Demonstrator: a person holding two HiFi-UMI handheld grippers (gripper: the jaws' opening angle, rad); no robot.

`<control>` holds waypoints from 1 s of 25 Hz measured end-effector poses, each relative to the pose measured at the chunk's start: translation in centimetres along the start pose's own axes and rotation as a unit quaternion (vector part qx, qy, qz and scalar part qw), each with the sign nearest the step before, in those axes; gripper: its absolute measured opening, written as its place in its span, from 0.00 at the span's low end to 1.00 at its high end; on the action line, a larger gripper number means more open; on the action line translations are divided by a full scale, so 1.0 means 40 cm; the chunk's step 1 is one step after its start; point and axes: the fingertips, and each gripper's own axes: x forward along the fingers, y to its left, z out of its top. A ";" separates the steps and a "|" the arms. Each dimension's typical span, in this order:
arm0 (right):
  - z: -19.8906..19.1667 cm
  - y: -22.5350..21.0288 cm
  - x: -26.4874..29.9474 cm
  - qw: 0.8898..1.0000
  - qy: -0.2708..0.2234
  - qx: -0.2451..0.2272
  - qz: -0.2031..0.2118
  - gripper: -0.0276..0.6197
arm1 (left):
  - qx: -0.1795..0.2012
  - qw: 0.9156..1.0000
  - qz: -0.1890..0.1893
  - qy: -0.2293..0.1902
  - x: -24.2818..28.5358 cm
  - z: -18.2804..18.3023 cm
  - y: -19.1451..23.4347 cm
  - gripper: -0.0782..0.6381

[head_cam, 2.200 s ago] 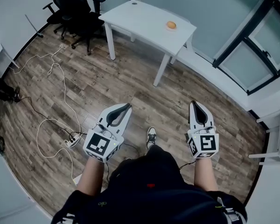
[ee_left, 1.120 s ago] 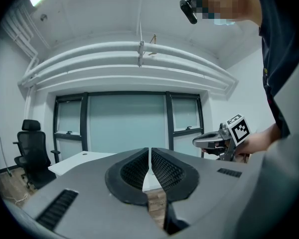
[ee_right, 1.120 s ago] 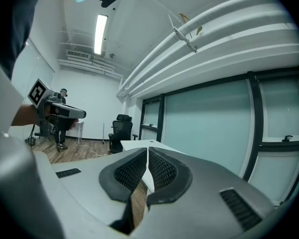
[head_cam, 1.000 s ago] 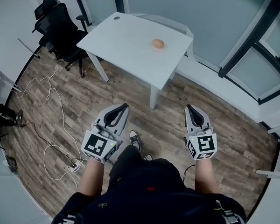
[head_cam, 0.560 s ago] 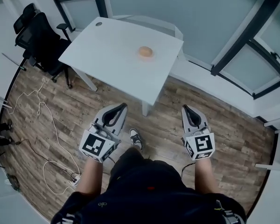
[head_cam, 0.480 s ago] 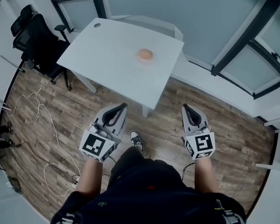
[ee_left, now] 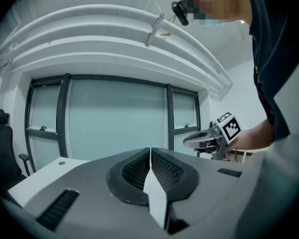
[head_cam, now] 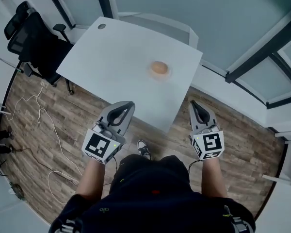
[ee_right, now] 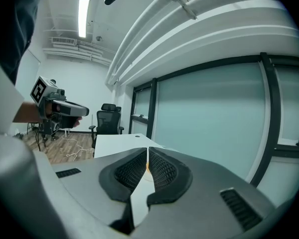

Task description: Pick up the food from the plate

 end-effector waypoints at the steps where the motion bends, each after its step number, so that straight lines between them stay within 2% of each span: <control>1: 0.003 -0.006 0.026 1.000 0.003 -0.006 0.005 0.08 | -0.002 1.000 0.001 0.002 0.015 -0.002 0.016 0.15; 5: -0.008 -0.039 0.130 0.999 0.015 -0.015 0.044 0.08 | -0.013 1.000 0.014 0.011 0.086 -0.016 0.061 0.15; 10: -0.073 -0.117 0.326 0.996 0.029 -0.001 0.088 0.09 | -0.022 0.997 0.069 0.036 0.183 -0.048 0.146 0.15; 11: -0.092 -0.128 0.365 0.994 0.037 0.000 0.101 0.13 | -0.026 0.996 0.080 0.039 0.196 -0.054 0.155 0.15; 12: -0.110 -0.134 0.403 0.992 0.047 -0.002 0.118 0.26 | -0.032 0.995 0.090 0.043 0.208 -0.061 0.162 0.15; 13: -0.125 -0.138 0.440 0.989 0.055 -0.010 0.134 0.35 | -0.039 0.993 0.099 0.048 0.220 -0.069 0.167 0.15; 16: -0.157 -0.152 0.555 0.983 0.059 -0.073 0.160 0.37 | -0.052 0.989 0.124 0.063 0.272 -0.091 0.191 0.15; 19: -0.216 -0.141 0.662 0.971 0.076 -0.113 0.198 0.41 | -0.064 0.985 0.142 0.070 0.316 -0.114 0.215 0.15; 22: -0.310 -0.116 0.750 0.954 0.122 -0.127 0.245 0.55 | -0.076 0.980 0.163 0.084 0.333 -0.150 0.232 0.15; 25: -0.414 -0.106 0.828 0.935 0.175 -0.144 0.273 0.61 | -0.091 0.973 0.190 0.094 0.327 -0.183 0.261 0.15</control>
